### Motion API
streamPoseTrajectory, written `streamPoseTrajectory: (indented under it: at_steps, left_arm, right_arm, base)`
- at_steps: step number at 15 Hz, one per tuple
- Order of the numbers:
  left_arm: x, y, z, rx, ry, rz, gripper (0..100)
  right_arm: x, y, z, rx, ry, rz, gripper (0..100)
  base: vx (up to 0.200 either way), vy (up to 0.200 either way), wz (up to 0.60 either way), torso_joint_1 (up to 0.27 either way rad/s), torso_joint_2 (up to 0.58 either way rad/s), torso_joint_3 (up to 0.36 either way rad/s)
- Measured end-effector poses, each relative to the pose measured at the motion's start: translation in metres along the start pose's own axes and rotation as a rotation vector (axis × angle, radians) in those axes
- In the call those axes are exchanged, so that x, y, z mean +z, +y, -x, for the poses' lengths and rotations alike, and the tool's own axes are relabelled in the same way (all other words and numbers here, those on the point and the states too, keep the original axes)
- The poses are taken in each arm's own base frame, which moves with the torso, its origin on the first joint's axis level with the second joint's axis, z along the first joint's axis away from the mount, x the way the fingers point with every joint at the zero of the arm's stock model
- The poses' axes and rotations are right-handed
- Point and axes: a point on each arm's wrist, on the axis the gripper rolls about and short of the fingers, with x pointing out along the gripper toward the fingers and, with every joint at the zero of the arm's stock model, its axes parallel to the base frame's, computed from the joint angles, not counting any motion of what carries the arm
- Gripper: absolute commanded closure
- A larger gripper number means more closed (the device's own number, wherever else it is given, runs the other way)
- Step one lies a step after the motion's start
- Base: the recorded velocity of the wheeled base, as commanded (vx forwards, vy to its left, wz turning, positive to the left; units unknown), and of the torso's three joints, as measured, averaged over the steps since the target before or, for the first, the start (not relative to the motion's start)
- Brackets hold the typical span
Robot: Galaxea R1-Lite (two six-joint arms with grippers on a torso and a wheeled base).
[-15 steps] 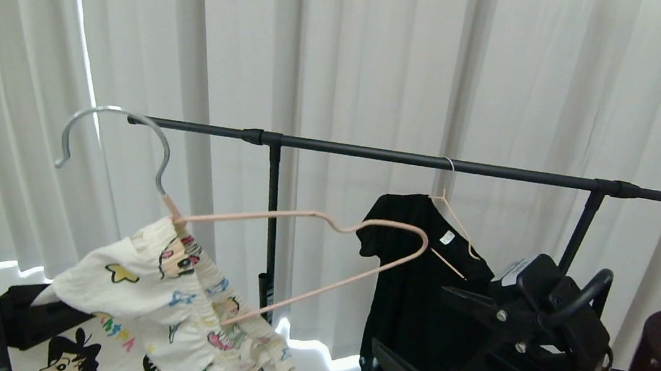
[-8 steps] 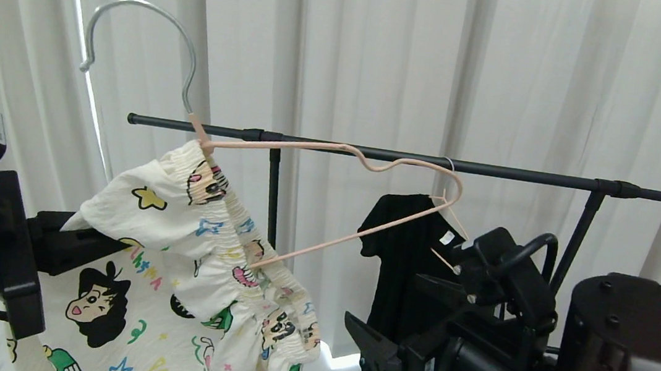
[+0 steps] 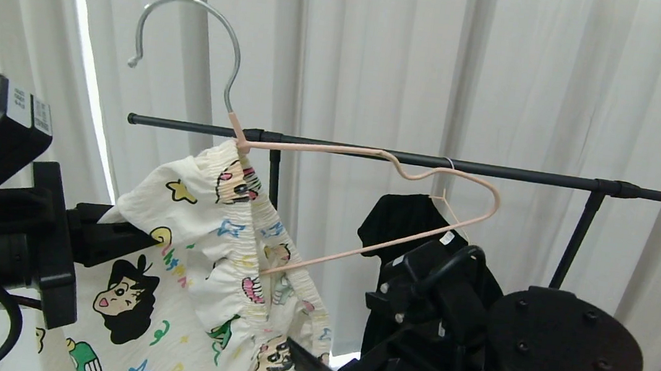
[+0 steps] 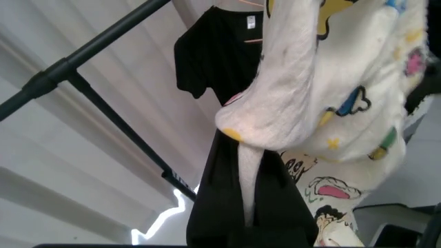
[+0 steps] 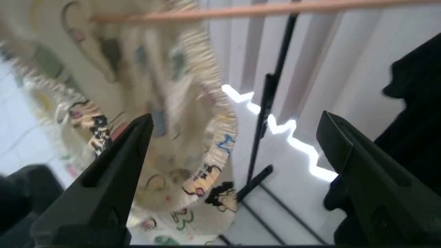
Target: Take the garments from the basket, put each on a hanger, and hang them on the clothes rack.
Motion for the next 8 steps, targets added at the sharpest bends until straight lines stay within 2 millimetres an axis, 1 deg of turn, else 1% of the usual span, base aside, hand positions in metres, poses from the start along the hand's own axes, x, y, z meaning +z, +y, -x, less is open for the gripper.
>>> streamPoseTrajectory:
  at_steps: [2,4,6,8]
  left_arm:
    - [-0.001,0.001,-0.003,0.002,0.010,0.001,100]
    - [-0.001,0.000,-0.004,-0.004,0.013,0.001,100]
    - [-0.001,0.000,-0.004,-0.006,0.013,0.002,100]
    - [-0.004,0.000,-0.004,0.003,0.024,0.005,100]
  right_arm:
    - [-0.005,0.010,0.001,0.029,0.020,0.005,0]
    - [-0.009,0.013,-0.001,0.033,0.037,0.013,0]
    - [-0.015,0.008,-0.003,0.006,0.086,0.034,0]
    - [-0.017,-0.007,-0.005,-0.080,0.130,0.071,0]
  base:
    - [0.000,0.000,0.00,0.000,0.00,0.000]
    - [0.000,0.000,0.00,0.000,0.00,0.000]
    - [0.000,0.000,0.00,0.000,0.00,0.000]
    - [0.000,0.000,0.00,0.000,0.00,0.000]
